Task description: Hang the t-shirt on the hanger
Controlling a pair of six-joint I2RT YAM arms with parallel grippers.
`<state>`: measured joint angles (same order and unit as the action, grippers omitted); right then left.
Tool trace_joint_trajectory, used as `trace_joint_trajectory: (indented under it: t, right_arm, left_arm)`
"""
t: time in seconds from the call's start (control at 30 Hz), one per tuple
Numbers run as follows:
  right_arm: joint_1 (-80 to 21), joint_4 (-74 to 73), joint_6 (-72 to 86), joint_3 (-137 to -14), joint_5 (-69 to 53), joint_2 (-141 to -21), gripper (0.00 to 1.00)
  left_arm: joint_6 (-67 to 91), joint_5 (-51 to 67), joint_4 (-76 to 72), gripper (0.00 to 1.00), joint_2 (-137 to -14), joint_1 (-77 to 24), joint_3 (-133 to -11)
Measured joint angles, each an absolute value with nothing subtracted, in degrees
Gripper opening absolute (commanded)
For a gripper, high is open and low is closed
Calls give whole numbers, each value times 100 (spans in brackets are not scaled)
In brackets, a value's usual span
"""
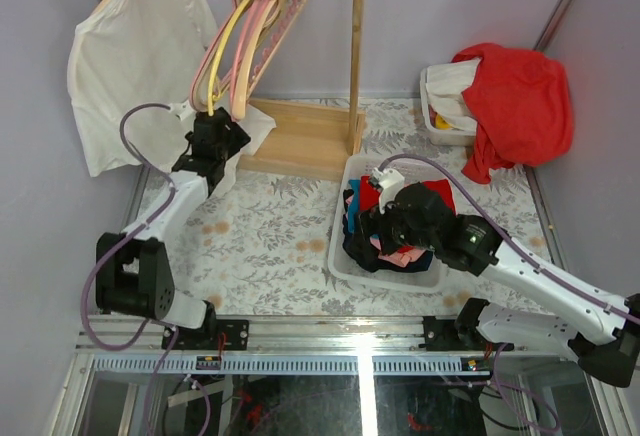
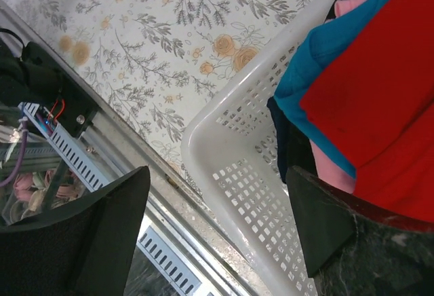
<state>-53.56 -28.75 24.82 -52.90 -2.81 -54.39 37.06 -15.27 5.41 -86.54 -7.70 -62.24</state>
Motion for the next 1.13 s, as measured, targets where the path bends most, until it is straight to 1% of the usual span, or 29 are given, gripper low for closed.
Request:
trace_joint_trajectory:
  t: [0.13,0.23,0.33,0.4,0.43,0.47,0.5,0.53,0.9,1.13]
  right_arm:
    - [-5356,-2976,2521,-5579,-73,-5763,86]
    - [-5356,-3011,2554,-5596,8,-5780,86]
    - [-5356,-3017,2600,-5596,51,-5745,91]
    - [-5356,-3009,2633,-5594,49,-5680,98]
    - [-5356,-2993,2655,-5583,49,-5616,99]
    - [-5356,-2969,2674,-5561,49,-5551,99]
    - [-5356,-2958,2692,-5540,47,-5461,99]
    - [-5356,-2958,2707,-5531,47,-5382,99]
    - [-5356,-2947,2917,-5542,150,-4930,99]
    - [-5356,-2969,2915,-5789,362,-4716,99]
  left_arm:
    - [3765,-1518,694,64,-7843,-788,-5686]
    - [3804,-1472,937,64,-7371,-790,-5312]
    - [3863,-1422,1201,65,-6923,-880,-5043]
    - [3881,-1398,1354,66,-6622,-1011,-4919]
    - [3887,-1376,1446,71,-6416,-1100,-4845]
    - [3889,-1347,1518,83,-6257,-1160,-4799]
    - [3889,-1304,1612,98,-6055,-1227,-4751]
    - [3879,-1267,1693,100,-5896,-1273,-4722]
    - [3586,-303,2718,100,-3968,-1422,-4668]
    - [3334,486,3111,100,-3514,-1426,-4790]
